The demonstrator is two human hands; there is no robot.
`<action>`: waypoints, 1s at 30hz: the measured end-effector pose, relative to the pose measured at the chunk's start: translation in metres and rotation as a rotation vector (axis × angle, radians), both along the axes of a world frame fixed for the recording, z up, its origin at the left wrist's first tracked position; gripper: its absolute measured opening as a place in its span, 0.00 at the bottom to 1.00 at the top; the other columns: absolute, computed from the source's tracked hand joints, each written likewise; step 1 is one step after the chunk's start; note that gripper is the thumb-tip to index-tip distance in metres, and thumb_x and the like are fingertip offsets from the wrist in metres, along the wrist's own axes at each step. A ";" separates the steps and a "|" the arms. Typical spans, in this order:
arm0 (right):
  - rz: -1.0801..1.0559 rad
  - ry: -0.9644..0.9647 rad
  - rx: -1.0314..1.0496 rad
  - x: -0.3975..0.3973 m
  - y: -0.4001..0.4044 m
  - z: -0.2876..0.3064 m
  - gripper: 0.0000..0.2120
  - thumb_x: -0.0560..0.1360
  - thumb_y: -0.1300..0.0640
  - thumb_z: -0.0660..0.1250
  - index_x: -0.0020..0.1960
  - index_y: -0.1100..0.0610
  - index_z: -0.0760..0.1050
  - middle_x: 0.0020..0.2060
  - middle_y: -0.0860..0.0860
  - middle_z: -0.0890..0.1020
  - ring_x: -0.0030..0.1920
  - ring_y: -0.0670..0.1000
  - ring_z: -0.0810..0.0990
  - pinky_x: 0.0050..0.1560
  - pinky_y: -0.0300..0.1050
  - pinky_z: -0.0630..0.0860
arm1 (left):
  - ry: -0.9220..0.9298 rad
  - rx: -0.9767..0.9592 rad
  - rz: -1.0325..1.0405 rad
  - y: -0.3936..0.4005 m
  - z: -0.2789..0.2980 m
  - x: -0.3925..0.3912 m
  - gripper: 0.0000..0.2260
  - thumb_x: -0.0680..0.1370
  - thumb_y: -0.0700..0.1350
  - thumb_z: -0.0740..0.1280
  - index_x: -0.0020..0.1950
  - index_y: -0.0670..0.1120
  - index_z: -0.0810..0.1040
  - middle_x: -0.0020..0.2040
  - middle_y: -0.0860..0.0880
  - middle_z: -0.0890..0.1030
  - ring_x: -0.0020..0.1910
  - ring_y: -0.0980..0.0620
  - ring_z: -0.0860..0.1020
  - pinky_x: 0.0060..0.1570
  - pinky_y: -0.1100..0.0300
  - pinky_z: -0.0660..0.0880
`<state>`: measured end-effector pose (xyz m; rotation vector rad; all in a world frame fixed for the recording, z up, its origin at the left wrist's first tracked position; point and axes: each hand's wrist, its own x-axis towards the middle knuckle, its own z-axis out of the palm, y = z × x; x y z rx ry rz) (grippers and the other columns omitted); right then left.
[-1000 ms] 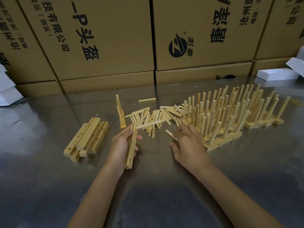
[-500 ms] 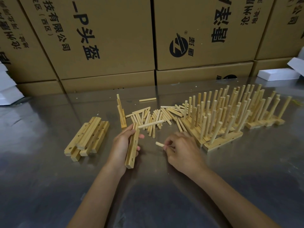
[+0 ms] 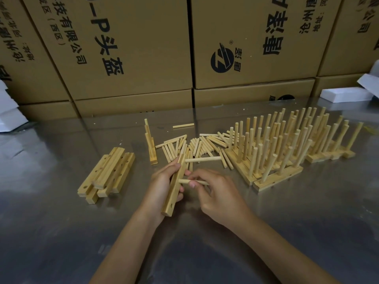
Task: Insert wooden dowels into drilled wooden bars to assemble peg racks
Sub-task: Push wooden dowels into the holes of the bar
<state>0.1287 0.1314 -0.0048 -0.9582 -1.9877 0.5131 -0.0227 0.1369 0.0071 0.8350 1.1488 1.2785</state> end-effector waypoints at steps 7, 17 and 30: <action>-0.028 -0.078 -0.042 0.002 -0.002 0.002 0.06 0.77 0.61 0.65 0.45 0.52 0.78 0.32 0.44 0.78 0.32 0.44 0.74 0.31 0.33 0.63 | 0.075 0.029 0.023 -0.001 -0.005 0.006 0.13 0.83 0.45 0.62 0.64 0.57 0.79 0.34 0.50 0.81 0.27 0.54 0.72 0.26 0.62 0.66; -0.068 0.020 -0.123 0.001 -0.006 0.008 0.12 0.77 0.63 0.67 0.40 0.48 0.75 0.27 0.35 0.76 0.28 0.39 0.75 0.27 0.28 0.65 | 0.067 0.045 0.010 -0.003 -0.004 0.010 0.12 0.83 0.45 0.62 0.61 0.59 0.79 0.33 0.50 0.80 0.27 0.54 0.71 0.25 0.61 0.65; -0.049 0.300 -0.496 0.009 0.010 0.010 0.19 0.70 0.50 0.77 0.59 0.46 0.77 0.43 0.41 0.86 0.47 0.39 0.83 0.52 0.39 0.77 | 0.109 0.052 0.169 0.001 0.000 0.002 0.13 0.84 0.43 0.59 0.66 0.53 0.77 0.38 0.49 0.83 0.25 0.54 0.72 0.24 0.63 0.68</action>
